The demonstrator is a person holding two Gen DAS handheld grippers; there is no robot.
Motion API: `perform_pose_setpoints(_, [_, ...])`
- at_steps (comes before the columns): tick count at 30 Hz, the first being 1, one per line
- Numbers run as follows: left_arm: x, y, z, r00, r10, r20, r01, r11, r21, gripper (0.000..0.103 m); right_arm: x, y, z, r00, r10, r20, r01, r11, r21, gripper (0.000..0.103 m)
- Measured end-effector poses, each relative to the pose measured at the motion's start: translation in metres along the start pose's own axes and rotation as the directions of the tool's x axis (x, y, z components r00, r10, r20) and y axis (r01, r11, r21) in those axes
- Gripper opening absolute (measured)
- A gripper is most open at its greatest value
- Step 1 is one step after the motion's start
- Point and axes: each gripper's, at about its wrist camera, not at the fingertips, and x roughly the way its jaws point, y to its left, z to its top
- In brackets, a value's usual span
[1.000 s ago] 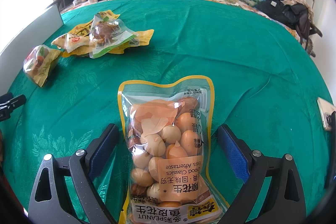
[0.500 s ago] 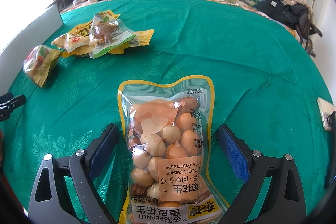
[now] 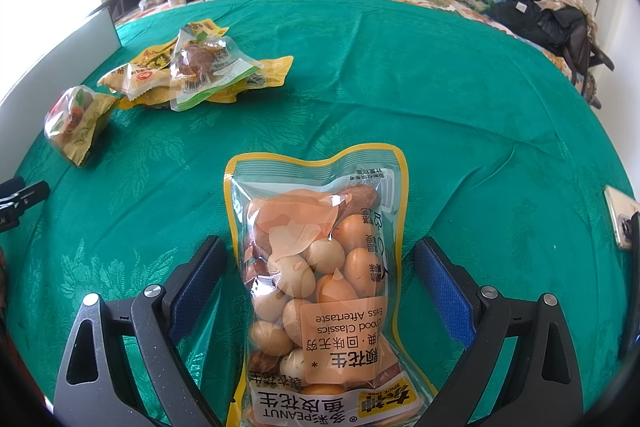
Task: Organize snacks
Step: 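Lift the peanut bag with the right tool and hold it, then grasp the red-labeled clear snack bag with the left tool while the right tool holds the peanut bag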
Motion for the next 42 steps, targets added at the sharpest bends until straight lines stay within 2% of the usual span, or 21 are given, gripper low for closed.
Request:
perform_pose_setpoints(6, [0.0, 0.0, 0.001, 1.0, -0.002, -0.016, 0.002, 1.0, 0.006, 0.103, 0.0, 0.0, 0.0, 1.0, 0.0, 0.0, 0.0, 1.0, 0.0, 0.097])
perform_pose_setpoints(7, [0.0, -0.001, 0.004, 0.998, -0.012, -0.062, 0.013, 1.0, 0.019, 0.103, 0.0, 0.0, 0.0, 1.0, 0.0, 0.0, 0.0, 1.0, 0.0, 0.097])
perform_pose_setpoints(9, [-0.003, -0.004, 0.016, 0.981, -0.083, -0.174, 0.1, 0.991, 0.09, 0.102, 0.0, -0.001, 0.0, 1.0, 0.001, 0.0, -0.001, 1.0, 0.0, 0.097])
perform_pose_setpoints(10, [-0.01, -0.008, 0.024, 0.977, -0.11, -0.181, 0.138, 0.979, 0.148, 0.101, 0.0, -0.001, 0.0, 1.0, 0.001, 0.0, -0.001, 1.0, -0.001, 0.097])
perform_pose_setpoints(12, [-0.029, -0.016, 0.039, 0.98, -0.122, -0.158, 0.166, 0.938, 0.303, 0.101, 0.0, 0.0, 0.0, 1.0, 0.001, 0.0, -0.001, 1.0, -0.001, 0.097])
perform_pose_setpoints(14, [-0.043, -0.026, 0.054, 0.982, -0.107, -0.153, 0.167, 0.873, 0.459, 0.101, 0.0, 0.0, 0.0, 1.0, 0.001, 0.0, -0.001, 1.0, -0.001, 0.097])
perform_pose_setpoints(16, [-0.049, -0.035, 0.065, 0.982, -0.098, -0.164, 0.175, 0.807, 0.564, 0.101, 0.0, 0.0, 0.0, 1.0, 0.001, 0.0, -0.001, 1.0, 0.0, 0.097])
perform_pose_setpoints(17, [-0.049, -0.039, 0.069, 0.98, -0.096, -0.175, 0.183, 0.784, 0.593, 0.101, 0.0, 0.0, 0.0, 1.0, 0.001, 0.0, -0.001, 1.0, 0.0, 0.097])
perform_pose_setpoints(20, [-0.038, -0.05, 0.075, 0.977, -0.074, -0.201, 0.188, 0.746, 0.638, 0.101, 0.0, 0.0, 0.0, 1.0, 0.001, 0.0, -0.001, 1.0, -0.001, 0.097])
perform_pose_setpoints(23, [-0.026, -0.062, 0.074, 0.983, -0.037, -0.182, 0.15, 0.738, 0.658, 0.101, 0.0, 0.0, 0.0, 1.0, 0.001, 0.0, -0.001, 1.0, -0.001, 0.097])
perform_pose_setpoints(25, [-0.023, -0.069, 0.072, 0.98, -0.06, -0.188, 0.171, 0.727, 0.665, 0.101, 0.0, 0.0, 0.0, 1.0, 0.002, 0.0, -0.002, 1.0, -0.001, 0.097])
perform_pose_setpoints(27, [-0.022, -0.076, 0.07, 0.979, -0.064, -0.191, 0.182, 0.687, 0.704, 0.101, 0.0, 0.0, 0.0, 1.0, 0.002, 0.0, -0.002, 1.0, -0.001, 0.097])
perform_pose_setpoints(30, [-0.019, -0.083, 0.069, 0.987, -0.032, -0.158, 0.146, 0.595, 0.791, 0.101, 0.0, 0.0, 0.0, 1.0, 0.001, 0.0, -0.001, 1.0, -0.001, 0.097])
perform_pose_setpoints(32, [-0.016, -0.086, 0.073, 0.99, -0.017, -0.143, 0.129, 0.548, 0.826, 0.101, 0.0, 0.0, 0.0, 1.0, 0.001, 0.0, -0.001, 1.0, -0.001, 0.097])
perform_pose_setpoints(36, [-0.007, -0.096, 0.09, 0.986, -0.052, -0.158, 0.163, 0.502, 0.85, 0.101, 0.0, 0.0, -0.001, 1.0, 0.002, 0.0, -0.002, 1.0, -0.001, 0.097])
perform_pose_setpoints(38, [0.001, -0.102, 0.094, 0.977, -0.08, -0.196, 0.211, 0.46, 0.863, 0.101, 0.0, 0.0, -0.001, 1.0, 0.002, 0.0, -0.002, 1.0, -0.001, 0.097])
perform_pose_setpoints(40, [0.013, -0.108, 0.093, 0.969, -0.062, -0.238, 0.243, 0.411, 0.879, 0.101, 0.0, 0.0, -0.001, 1.0, 0.002, 0.0, -0.002, 1.0, -0.001, 0.097])
perform_pose_setpoints(41, [0.019, -0.111, 0.091, 0.964, -0.05, -0.26, 0.259, 0.395, 0.882, 0.101, 0.0, 0.0, -0.001, 1.0, 0.002, 0.0, -0.002, 1.0, -0.001, 0.097])
perform_pose_setpoints(42, [0.025, -0.112, 0.09, 0.958, -0.044, -0.284, 0.278, 0.391, 0.878, 0.1, 0.0, 0.0, -0.001, 1.0, 0.002, 0.0, -0.002, 1.0, -0.001, 0.097])
